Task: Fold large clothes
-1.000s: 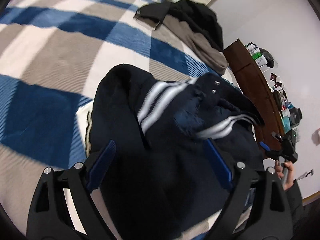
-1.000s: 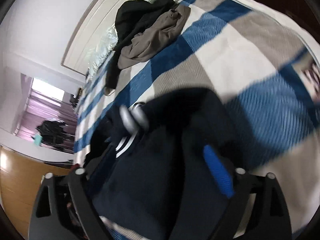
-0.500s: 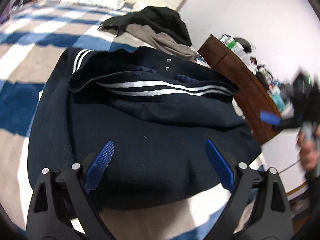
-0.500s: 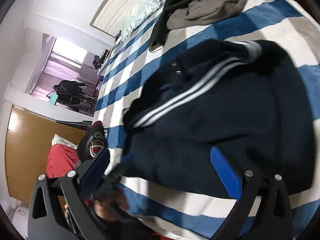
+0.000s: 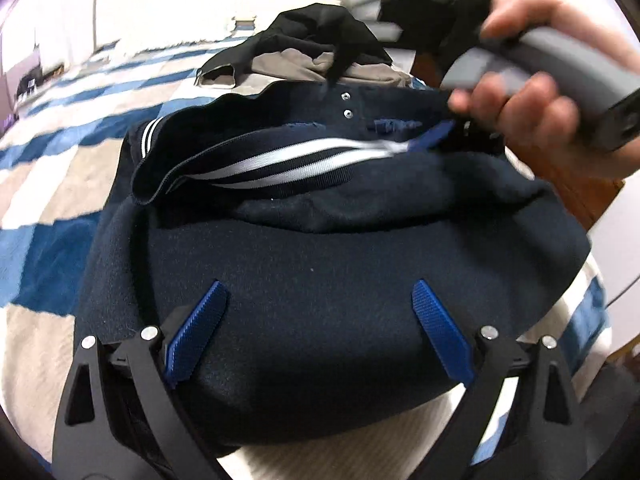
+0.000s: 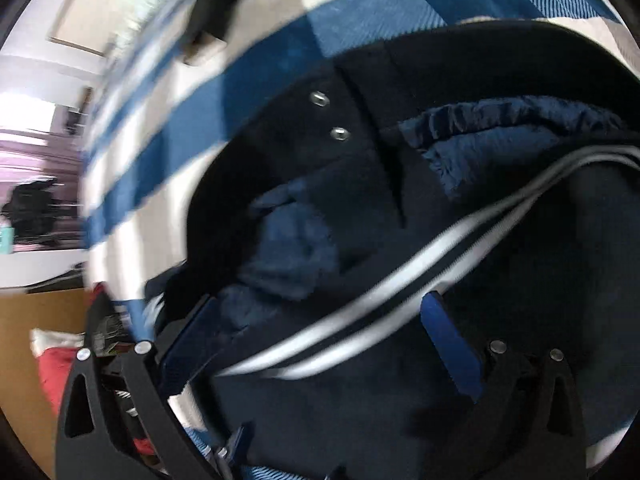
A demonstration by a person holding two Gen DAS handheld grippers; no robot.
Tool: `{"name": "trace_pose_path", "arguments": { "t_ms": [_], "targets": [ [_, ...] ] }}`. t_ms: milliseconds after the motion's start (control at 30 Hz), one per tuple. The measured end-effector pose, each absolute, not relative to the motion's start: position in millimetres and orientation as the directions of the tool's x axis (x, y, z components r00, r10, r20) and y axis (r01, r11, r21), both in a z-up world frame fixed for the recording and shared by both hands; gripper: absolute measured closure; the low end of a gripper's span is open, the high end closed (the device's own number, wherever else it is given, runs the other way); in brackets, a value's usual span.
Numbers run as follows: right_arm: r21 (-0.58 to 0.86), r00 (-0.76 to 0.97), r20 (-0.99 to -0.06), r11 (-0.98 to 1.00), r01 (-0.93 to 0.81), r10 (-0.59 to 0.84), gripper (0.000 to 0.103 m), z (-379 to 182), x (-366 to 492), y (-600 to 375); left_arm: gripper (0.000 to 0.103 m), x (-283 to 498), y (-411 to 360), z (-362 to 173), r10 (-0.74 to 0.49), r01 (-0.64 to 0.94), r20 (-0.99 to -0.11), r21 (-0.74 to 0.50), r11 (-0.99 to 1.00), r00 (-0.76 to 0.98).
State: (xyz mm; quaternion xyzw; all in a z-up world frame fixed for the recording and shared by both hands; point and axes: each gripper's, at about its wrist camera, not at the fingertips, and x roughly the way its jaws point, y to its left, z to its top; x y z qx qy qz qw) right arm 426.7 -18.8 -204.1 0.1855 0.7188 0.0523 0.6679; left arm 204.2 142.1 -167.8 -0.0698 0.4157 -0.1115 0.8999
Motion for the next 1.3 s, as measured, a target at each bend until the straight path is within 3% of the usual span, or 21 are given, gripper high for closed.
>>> {"name": "trace_pose_path", "arguments": {
  "t_ms": [67,100,133,167,200,500,567,600,633,700,833,1000,1133,1167,1200,1233,1300],
  "targets": [
    [0.259,-0.088,-0.956,0.945,0.2,0.281,0.013,-219,430,-14,0.011,206,148,-165,-0.289,0.122,-0.721,-0.276,0.953,0.63],
    [0.218,-0.082,-0.967,0.952,0.216,0.24,0.031,-222,430,-16,0.011,207,150,-165,-0.3,0.116,-0.716,-0.295,0.948,0.631],
    [0.2,-0.065,-0.973,0.95,0.239,0.222,0.067,-221,429,-21,0.011,208,152,-164,-0.313,0.113,-0.71,-0.315,0.942,0.631],
    [0.197,-0.052,-0.975,0.946,0.256,0.217,0.088,-221,427,-25,0.011,208,153,-164,-0.321,0.115,-0.708,-0.323,0.939,0.629],
    [0.23,-0.049,-0.967,0.937,0.262,0.25,0.102,-222,425,-29,0.011,208,153,-164,-0.327,0.121,-0.706,-0.327,0.937,0.628],
    [0.302,0.01,-0.953,0.951,0.067,0.302,0.103,-185,400,-34,0.011,206,146,-166,-0.302,0.14,-0.725,-0.277,0.951,0.619],
    [0.341,0.003,-0.94,0.939,-0.047,0.342,0.095,-168,397,-19,0.011,206,146,-166,-0.298,0.142,-0.726,-0.269,0.953,0.619],
    [0.375,-0.001,-0.926,0.918,-0.129,0.378,0.072,-159,392,-8,0.011,206,145,-166,-0.298,0.148,-0.728,-0.265,0.953,0.617],
    [0.389,0.002,-0.918,0.901,-0.191,0.397,0.034,-152,390,0,0.011,206,145,-166,-0.299,0.153,-0.73,-0.261,0.953,0.615],
    [0.39,0.036,-0.9,0.841,-0.375,0.434,0.01,-130,386,22,0.011,205,144,-166,-0.302,0.163,-0.73,-0.256,0.953,0.613],
    [0.177,0.127,-0.918,0.674,-0.717,0.377,0.01,-113,371,66,0.011,201,141,-168,-0.295,0.2,-0.739,-0.217,0.955,0.606],
    [0.005,0.15,-0.954,0.514,-0.858,0.259,0.01,-140,360,88,0.011,196,137,-169,-0.289,0.25,-0.743,-0.168,0.954,0.604],
    [0.026,0.098,-0.966,0.463,-0.886,0.24,0.012,-161,366,101,0.011,199,139,-168,-0.297,0.248,-0.742,-0.18,0.952,0.601],
    [0.058,0.061,-0.97,0.468,-0.882,0.235,0.015,-166,369,101,0.011,200,139,-167,-0.3,0.246,-0.743,-0.186,0.951,0.599],
    [0.104,0.007,-0.975,0.48,-0.871,0.224,0.034,-172,374,100,0.009,202,139,-167,-0.305,0.243,-0.742,-0.195,0.95,0.597],
    [0.14,-0.039,-0.978,0.5,-0.854,0.207,0.061,-179,374,100,0.009,203,139,-167,-0.309,0.242,-0.741,-0.201,0.949,0.596],
    [0.174,-0.085,-0.979,0.535,-0.827,0.187,0.071,-184,377,98,0.009,206,140,-167,-0.317,0.237,-0.741,-0.216,0.947,0.592]
  ]
}}
